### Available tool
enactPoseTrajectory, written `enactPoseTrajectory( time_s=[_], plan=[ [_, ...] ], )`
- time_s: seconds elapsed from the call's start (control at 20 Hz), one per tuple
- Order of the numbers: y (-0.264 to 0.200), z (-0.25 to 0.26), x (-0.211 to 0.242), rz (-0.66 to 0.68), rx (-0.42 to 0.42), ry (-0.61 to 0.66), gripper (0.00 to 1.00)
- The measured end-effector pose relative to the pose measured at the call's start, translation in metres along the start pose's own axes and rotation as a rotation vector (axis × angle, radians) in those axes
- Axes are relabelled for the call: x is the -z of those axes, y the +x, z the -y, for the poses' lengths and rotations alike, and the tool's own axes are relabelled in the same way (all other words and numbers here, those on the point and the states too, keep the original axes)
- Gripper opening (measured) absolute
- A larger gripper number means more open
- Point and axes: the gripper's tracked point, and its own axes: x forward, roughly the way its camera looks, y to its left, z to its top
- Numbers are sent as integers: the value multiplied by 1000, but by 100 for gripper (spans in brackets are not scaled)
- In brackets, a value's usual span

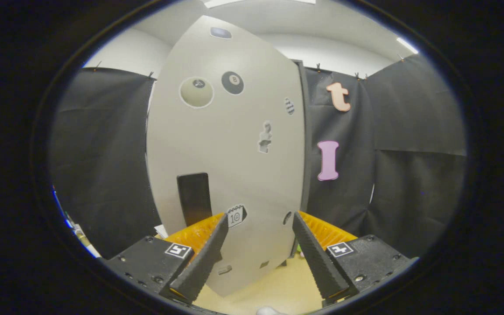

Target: Open the shoe cabinet door, grab the shoes and put them into the shoe cabinet, then close the shoe cabinet door.

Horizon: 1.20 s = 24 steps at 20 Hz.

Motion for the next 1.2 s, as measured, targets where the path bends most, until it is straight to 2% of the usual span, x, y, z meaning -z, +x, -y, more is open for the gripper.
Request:
enactPoseTrajectory(
  time_s=[0.3,0.55,0.9,1.2],
  plan=[
    [43,-66,-3,3,-88,-27,99],
    [54,-71,-10,-1,-103,-25,99],
    [35,-72,-4,-20,-89,-24,99],
    [-4,-70,-24,7,-79,0,99]
  ],
)
